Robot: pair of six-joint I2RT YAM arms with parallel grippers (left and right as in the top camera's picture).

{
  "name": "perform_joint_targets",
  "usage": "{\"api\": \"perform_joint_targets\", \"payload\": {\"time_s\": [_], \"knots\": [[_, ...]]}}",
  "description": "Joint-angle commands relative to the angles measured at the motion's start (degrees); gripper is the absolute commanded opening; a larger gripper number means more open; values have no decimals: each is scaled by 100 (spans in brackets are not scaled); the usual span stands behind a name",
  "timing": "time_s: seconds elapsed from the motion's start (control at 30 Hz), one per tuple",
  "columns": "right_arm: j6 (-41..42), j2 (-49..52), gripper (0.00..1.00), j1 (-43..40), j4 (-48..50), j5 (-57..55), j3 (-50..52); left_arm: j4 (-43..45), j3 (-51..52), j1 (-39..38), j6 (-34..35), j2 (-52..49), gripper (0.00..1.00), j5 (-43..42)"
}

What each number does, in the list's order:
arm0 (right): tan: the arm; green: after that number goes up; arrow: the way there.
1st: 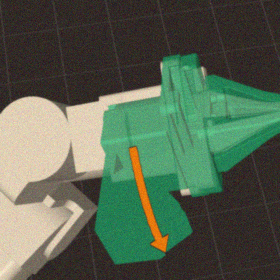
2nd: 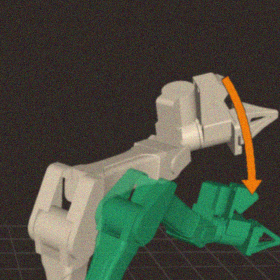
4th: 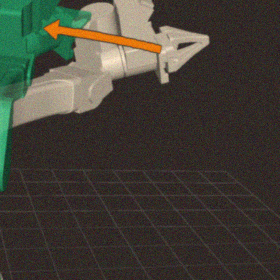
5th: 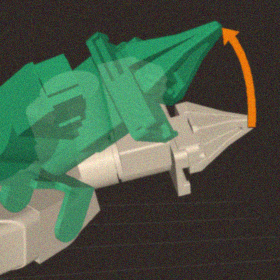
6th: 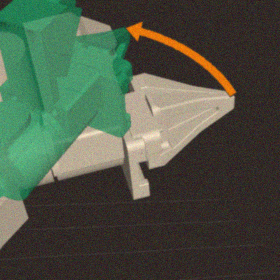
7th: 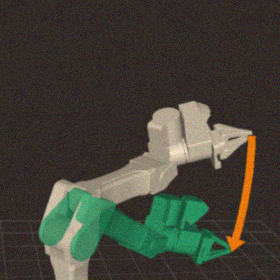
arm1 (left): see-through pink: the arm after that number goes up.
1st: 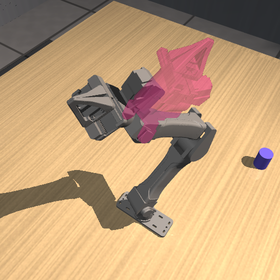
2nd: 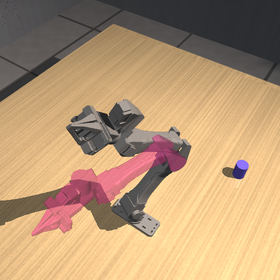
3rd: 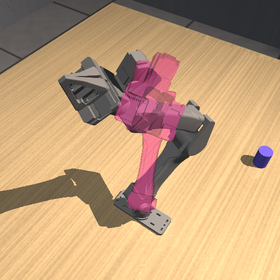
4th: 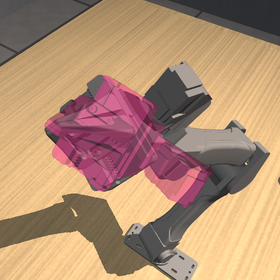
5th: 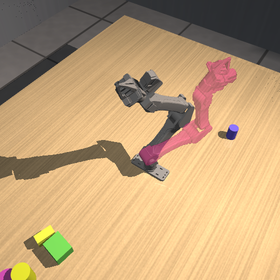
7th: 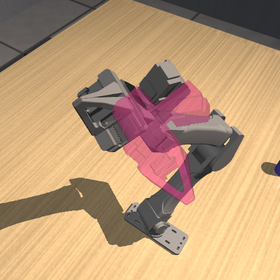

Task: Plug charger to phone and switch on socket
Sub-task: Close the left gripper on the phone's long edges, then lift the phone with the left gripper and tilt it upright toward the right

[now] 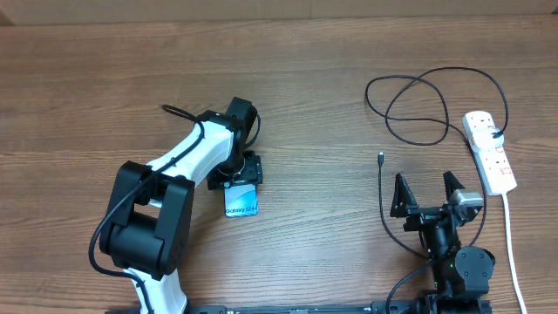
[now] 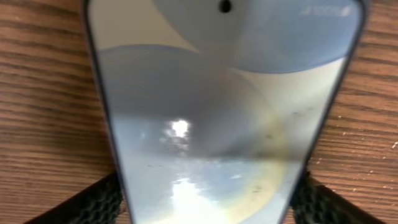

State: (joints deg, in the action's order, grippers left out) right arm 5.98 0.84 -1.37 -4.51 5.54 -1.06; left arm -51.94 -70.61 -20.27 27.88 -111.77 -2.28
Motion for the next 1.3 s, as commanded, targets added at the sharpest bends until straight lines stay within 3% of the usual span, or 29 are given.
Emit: {"api": "perform_joint_targets", "payload": {"time_s": [0.0,0.1,0.2,1.27], "knots": [[42,-68,100,17,28,-55,61,33,98,0,-66,-297,72,-186],[42,-68,100,17,28,-55,61,28,98,0,-68,-297,62,-190],[42,-68,100,17,28,-55,61,31,96,0,-70,-297,60,-181],[42,-68,100,17,28,-55,61,-1825,-1637,11,-111,-286,54,-525]]}}
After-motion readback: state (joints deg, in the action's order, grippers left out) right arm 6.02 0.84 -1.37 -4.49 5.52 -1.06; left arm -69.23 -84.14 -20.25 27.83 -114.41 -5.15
